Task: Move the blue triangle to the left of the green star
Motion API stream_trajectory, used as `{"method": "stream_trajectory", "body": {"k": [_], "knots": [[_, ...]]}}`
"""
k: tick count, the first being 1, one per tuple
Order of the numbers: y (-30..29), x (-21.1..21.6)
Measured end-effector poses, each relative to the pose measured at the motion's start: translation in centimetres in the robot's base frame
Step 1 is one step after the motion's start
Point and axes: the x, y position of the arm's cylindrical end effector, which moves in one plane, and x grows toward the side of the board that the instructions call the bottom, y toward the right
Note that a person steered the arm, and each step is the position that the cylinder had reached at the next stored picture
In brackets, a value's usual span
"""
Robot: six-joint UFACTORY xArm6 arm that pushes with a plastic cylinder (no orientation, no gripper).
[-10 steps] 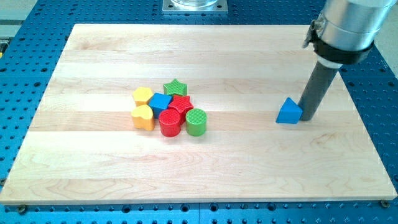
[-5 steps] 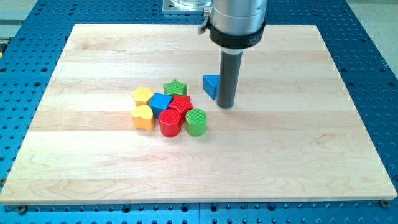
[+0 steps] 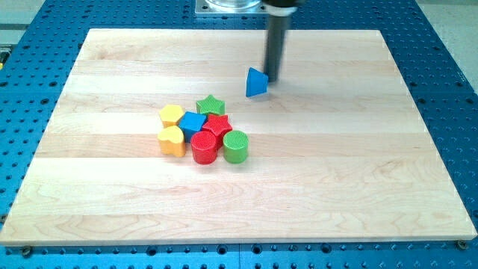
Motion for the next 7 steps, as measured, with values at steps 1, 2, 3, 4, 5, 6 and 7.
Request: {"method": "stream_trajectory", "body": {"k": [1, 2, 3, 4, 5, 6, 7], "knots": [[-8.1, 1.2], [0.4, -0.9], [7.8, -0.5], [2.8, 2.9], [-6.0, 2.9], [-10.4, 2.9], [-10.6, 3.2]]}}
